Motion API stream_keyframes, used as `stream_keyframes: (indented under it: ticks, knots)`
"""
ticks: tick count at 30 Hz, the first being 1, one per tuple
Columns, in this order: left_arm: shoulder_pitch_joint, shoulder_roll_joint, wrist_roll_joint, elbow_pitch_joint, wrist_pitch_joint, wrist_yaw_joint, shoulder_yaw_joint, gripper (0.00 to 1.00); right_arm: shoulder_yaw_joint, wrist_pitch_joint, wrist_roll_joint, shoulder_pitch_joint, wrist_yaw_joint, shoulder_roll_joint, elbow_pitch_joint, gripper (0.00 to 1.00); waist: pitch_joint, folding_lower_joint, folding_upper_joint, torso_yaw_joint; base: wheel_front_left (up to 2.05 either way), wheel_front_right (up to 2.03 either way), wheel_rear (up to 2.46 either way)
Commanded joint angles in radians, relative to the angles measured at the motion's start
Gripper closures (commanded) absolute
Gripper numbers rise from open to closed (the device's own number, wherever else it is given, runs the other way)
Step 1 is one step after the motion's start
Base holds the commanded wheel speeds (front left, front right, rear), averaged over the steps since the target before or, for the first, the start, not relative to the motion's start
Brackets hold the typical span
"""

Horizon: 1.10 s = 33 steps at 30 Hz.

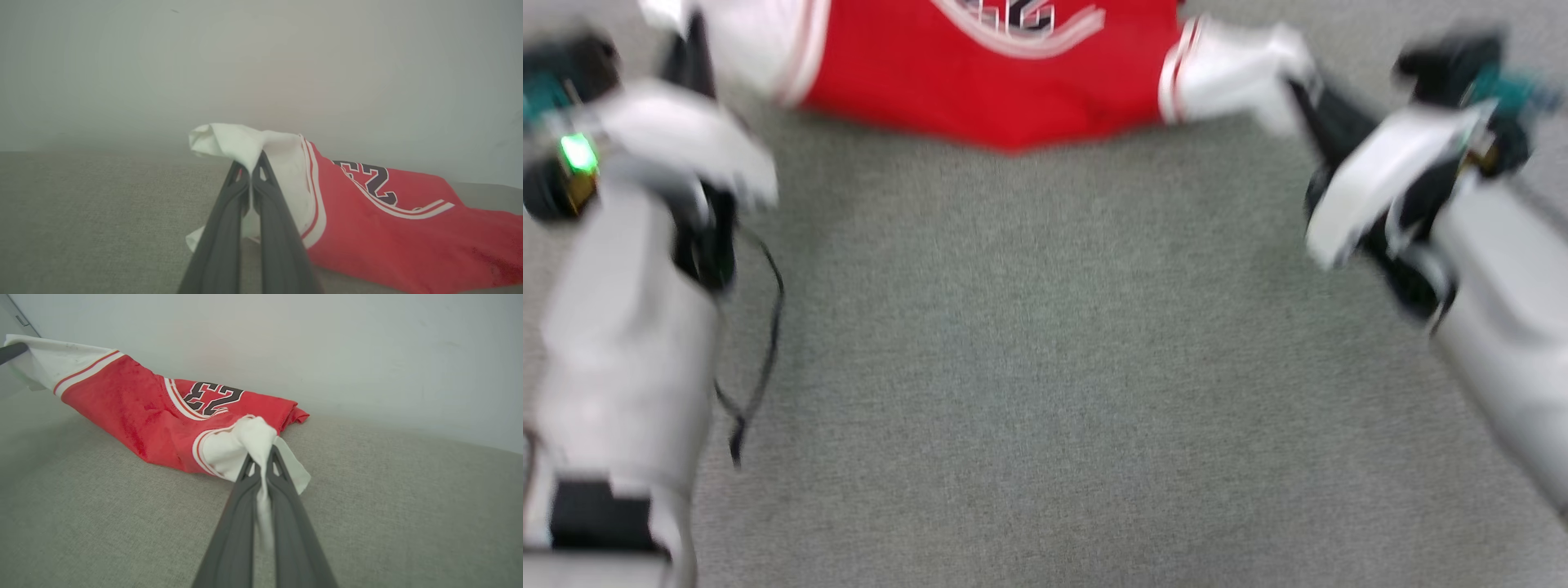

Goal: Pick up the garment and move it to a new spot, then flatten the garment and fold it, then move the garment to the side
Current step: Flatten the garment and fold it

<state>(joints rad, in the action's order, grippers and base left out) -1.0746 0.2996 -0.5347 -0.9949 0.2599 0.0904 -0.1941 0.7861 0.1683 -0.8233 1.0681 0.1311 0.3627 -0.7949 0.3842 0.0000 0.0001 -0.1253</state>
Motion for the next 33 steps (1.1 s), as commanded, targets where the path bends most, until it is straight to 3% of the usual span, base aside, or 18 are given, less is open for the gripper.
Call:
stream_keyframes:
  ticks: [1,11,20,26,33]
  knots:
    - [0.105,0.001,0.004,0.052,0.007,0.003,0.004,1.0,0.017,0.013,-0.005,-0.077,-0.001,0.016,0.031,1.0,-0.084,0.0,-0.0001,0.0,0.0,0.0,0.0]
    - [0.654,-0.003,-0.05,0.341,0.007,-0.039,0.087,1.0,-0.002,0.016,-0.015,-0.451,-0.001,0.065,0.168,1.0,-0.264,0.0,-0.0001,-0.023,0.0,0.0,0.0]
    - [1.077,-0.018,-0.111,0.578,-0.052,-0.138,0.135,1.0,-0.186,-0.032,0.047,-0.803,-0.001,0.057,0.245,1.0,-0.36,0.0,-0.0001,-0.034,0.0,0.0,0.0]
    - [1.259,-0.021,-0.101,0.68,-0.084,-0.204,0.131,1.0,-0.328,-0.112,0.145,-1.028,-0.001,0.017,0.3,1.0,-0.405,0.0,-0.0001,-0.027,0.0,0.0,0.0]
    - [1.325,-0.026,-0.074,0.751,-0.09,-0.256,0.121,1.0,-0.452,-0.239,0.272,-1.196,-0.001,-0.05,0.387,1.0,-0.416,0.0,-0.0001,-0.013,0.0,0.0,0.0]
